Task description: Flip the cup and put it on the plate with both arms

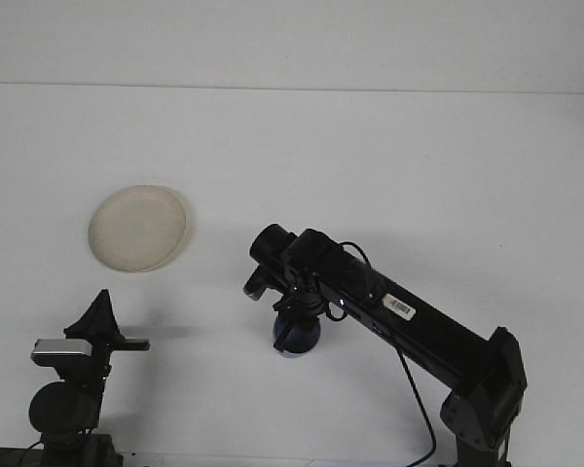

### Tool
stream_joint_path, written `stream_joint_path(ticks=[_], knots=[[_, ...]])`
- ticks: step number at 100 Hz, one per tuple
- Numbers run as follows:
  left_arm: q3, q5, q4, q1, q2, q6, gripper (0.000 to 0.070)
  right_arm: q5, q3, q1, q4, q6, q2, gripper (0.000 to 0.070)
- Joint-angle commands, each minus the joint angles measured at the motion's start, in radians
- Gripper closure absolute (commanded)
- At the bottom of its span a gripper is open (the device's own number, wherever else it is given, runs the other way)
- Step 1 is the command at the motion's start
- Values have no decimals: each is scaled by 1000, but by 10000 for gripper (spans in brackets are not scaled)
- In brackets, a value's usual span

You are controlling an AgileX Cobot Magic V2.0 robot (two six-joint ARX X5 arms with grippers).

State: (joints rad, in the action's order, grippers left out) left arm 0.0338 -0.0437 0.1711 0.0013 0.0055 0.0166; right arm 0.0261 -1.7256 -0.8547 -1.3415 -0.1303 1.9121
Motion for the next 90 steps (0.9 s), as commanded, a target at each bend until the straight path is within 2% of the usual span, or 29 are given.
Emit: stream_joint_path(ticks=[1, 48, 53, 65, 69, 85, 90], knots=[[-19, -1, 10, -2, -1, 13, 686, 1, -23, -18, -23, 6, 39, 700], [-19, -1, 10, -2, -1, 13, 686, 0, -22, -61, -19, -2, 66, 691], [-19, -1, 10, -2, -1, 13, 686, -1, -22, -65, -20, -1, 72, 631], [-19, -1, 10, -2, -1, 13, 686, -3, -24, -70, -20, -1, 71, 334], [-19, -1, 10, -2, -1, 13, 686, -2, -30, -70, -25, 0, 65, 283], [-19, -1, 10, -2, -1, 10, 686, 2, -103, -53, -26, 11, 8, 273], [-19, -1, 10, -2, -1, -12, 686, 2, -142, -48, -26, 11, -19, 273]])
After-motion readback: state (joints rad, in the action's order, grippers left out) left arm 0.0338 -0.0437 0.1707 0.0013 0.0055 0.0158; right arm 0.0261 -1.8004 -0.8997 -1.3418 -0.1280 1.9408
